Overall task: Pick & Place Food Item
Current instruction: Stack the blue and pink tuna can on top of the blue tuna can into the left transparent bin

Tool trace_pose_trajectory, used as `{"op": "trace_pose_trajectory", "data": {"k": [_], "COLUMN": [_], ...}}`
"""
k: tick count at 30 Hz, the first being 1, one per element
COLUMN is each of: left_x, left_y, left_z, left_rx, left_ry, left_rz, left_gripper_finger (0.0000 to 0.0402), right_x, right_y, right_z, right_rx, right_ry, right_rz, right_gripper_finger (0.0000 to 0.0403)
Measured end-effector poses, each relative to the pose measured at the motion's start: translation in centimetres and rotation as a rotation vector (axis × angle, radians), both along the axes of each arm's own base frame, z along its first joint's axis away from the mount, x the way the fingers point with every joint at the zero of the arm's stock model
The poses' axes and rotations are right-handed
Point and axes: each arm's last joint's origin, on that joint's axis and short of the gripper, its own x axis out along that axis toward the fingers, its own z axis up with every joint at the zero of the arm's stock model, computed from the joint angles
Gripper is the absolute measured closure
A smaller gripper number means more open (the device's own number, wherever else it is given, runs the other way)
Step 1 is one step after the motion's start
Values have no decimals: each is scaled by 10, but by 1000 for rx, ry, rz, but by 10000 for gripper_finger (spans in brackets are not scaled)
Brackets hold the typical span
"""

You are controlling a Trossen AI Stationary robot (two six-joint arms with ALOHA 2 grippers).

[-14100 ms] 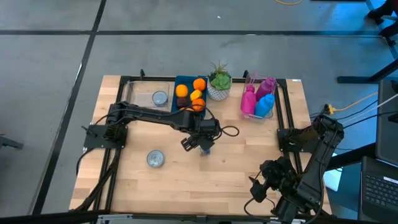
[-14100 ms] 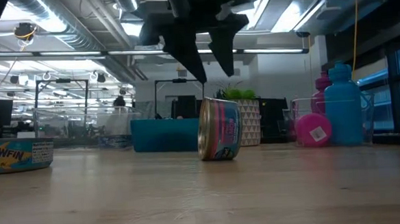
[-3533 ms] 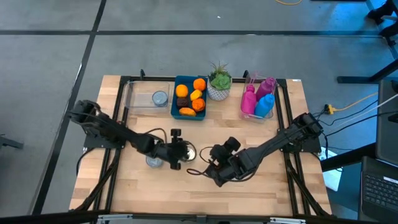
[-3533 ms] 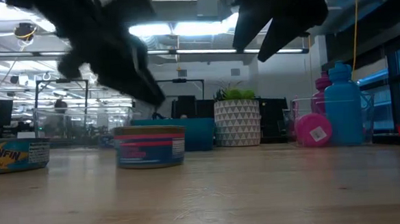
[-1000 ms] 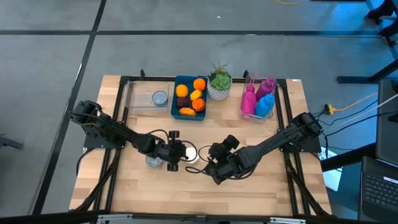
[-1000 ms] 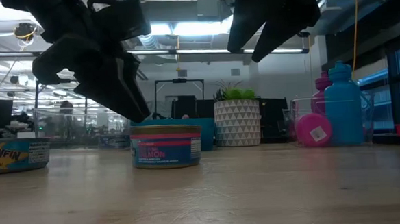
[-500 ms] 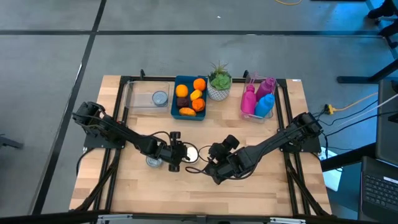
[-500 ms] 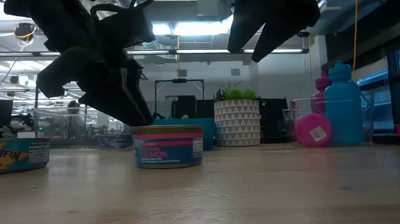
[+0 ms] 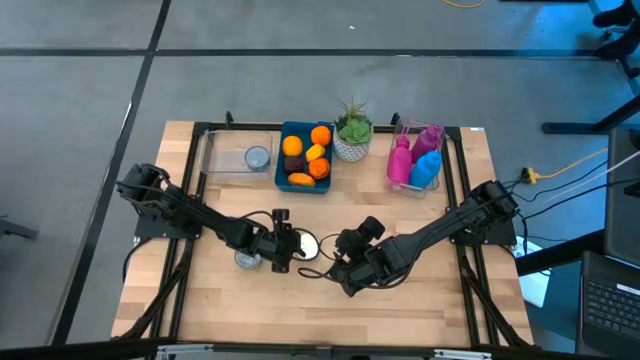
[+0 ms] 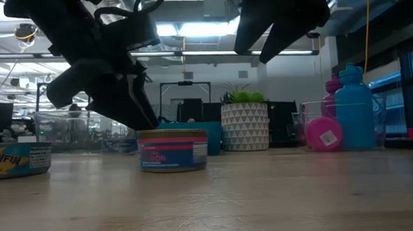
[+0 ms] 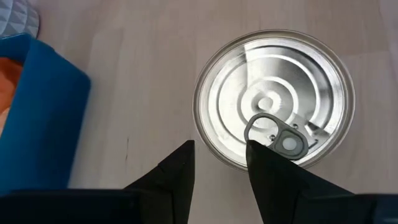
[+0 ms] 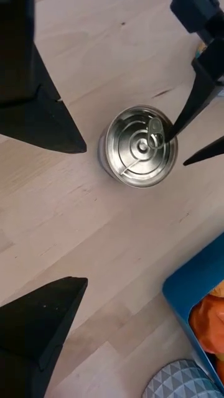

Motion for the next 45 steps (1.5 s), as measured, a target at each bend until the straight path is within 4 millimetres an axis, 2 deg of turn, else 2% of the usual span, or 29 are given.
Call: {"op": "trace_pose_trajectory", "data": {"k": [12, 20, 45], "left_x": [-2, -8, -7], "left_y": [-1, -4, -3], "left_z": [-1, 8, 10], "left_rx": [21, 48, 53], "left_ry": [14, -15, -32], "left_rz": [11, 6, 19], "left_gripper_finger": [258, 258, 258], "right_x": [0, 0, 0], "right_y": [0, 0, 0], "right_z": [0, 0, 0], "right_rx": [-8, -6, -6], "right_ry": [-6, -7, -8], "right_rz": [-4, -7, -7], "right_gripper_finger": [62, 62, 62]}}
